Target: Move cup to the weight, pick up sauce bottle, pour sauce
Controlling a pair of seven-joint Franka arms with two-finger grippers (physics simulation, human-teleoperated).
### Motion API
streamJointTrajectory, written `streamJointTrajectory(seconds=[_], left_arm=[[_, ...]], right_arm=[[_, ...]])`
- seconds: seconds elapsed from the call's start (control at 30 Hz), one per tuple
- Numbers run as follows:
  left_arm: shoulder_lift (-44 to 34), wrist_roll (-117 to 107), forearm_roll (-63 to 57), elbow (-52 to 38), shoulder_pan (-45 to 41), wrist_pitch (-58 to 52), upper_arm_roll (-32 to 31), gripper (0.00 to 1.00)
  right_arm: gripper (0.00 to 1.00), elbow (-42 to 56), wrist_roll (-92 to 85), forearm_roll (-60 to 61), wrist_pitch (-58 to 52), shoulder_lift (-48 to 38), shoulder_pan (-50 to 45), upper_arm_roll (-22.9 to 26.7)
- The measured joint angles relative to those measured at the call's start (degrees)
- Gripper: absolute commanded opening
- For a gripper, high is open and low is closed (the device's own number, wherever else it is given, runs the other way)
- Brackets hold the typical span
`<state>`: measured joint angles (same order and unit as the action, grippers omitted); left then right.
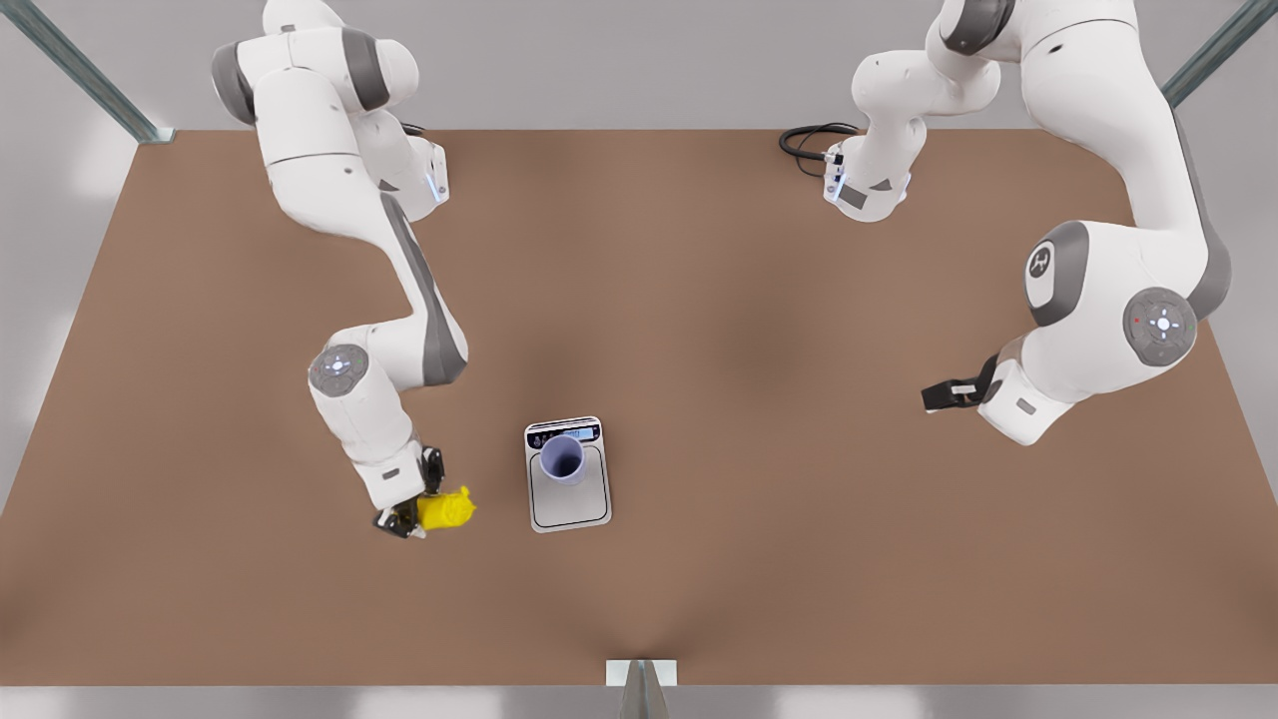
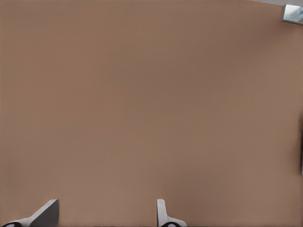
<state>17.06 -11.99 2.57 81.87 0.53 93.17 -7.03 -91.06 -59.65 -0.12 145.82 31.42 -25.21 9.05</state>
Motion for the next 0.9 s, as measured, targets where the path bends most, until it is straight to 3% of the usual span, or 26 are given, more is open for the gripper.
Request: streamJointTrajectory(seconds=[0.3, 0.47, 0.67, 0.73, 0.9], left_arm=[[-0.1, 0.3, -0.4, -1.0, -0.2, -0.3, 0.4, 1.00], [-1.0, 5.3, -3.9, -1.9, -0.1, -3.6, 1.1, 1.00], [-5.5, 16.2, -6.6, -1.1, 0.3, -6.3, 10.8, 1.00], [-6.1, 16.0, -6.7, -1.1, -5.8, -7.1, 15.9, 1.00], [-4.1, 15.2, -5.5, -1.6, -6.1, -6.4, 16.1, 1.00]], right_arm=[[0.60, 5.1, 0.0, -32.3, -13.1, 2.2, -8.1, 0.4], [0.60, 7.8, 0.1, -38.5, -17.1, 5.0, -10.4, 0.2], [0.60, 7.8, 0.0, -44.8, -19.7, 6.2, -12.6, 0.2], [0.60, 7.9, 0.0, -45.8, -19.8, 7.0, -12.8, 0.2], [0.60, 7.9, 0.1, -46.2, -19.7, 7.8, -12.8, 0.2]])
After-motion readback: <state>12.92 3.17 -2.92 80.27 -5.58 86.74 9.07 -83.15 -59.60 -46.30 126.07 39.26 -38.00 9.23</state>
